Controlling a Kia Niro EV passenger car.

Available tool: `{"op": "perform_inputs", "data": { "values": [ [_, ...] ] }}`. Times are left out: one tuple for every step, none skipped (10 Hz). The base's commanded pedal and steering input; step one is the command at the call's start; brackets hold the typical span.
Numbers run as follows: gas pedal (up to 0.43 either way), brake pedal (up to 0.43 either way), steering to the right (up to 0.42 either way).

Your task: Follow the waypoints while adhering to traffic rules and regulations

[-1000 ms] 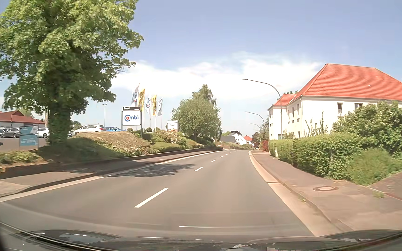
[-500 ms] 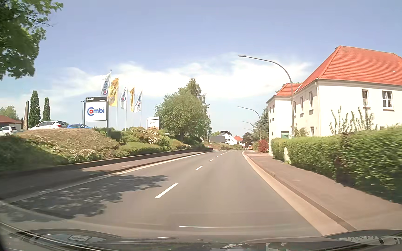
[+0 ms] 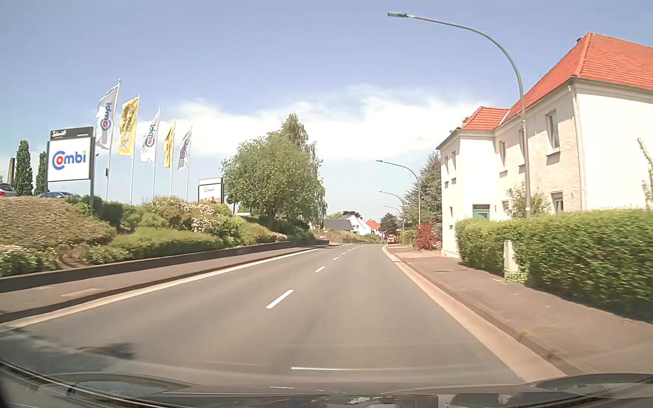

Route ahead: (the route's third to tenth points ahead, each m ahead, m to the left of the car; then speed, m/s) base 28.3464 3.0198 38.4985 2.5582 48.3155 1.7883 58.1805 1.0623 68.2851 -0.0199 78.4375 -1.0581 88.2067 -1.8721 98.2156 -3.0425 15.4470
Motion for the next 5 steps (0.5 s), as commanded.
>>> {"op": "perform_inputs", "data": {
  "values": [
    [0.13,0.0,0.011],
    [0.13,0.0,0.009],
    [0.13,0.0,0.008],
    [0.13,0.0,0.008],
    [0.13,0.0,0.008]
  ]
}}
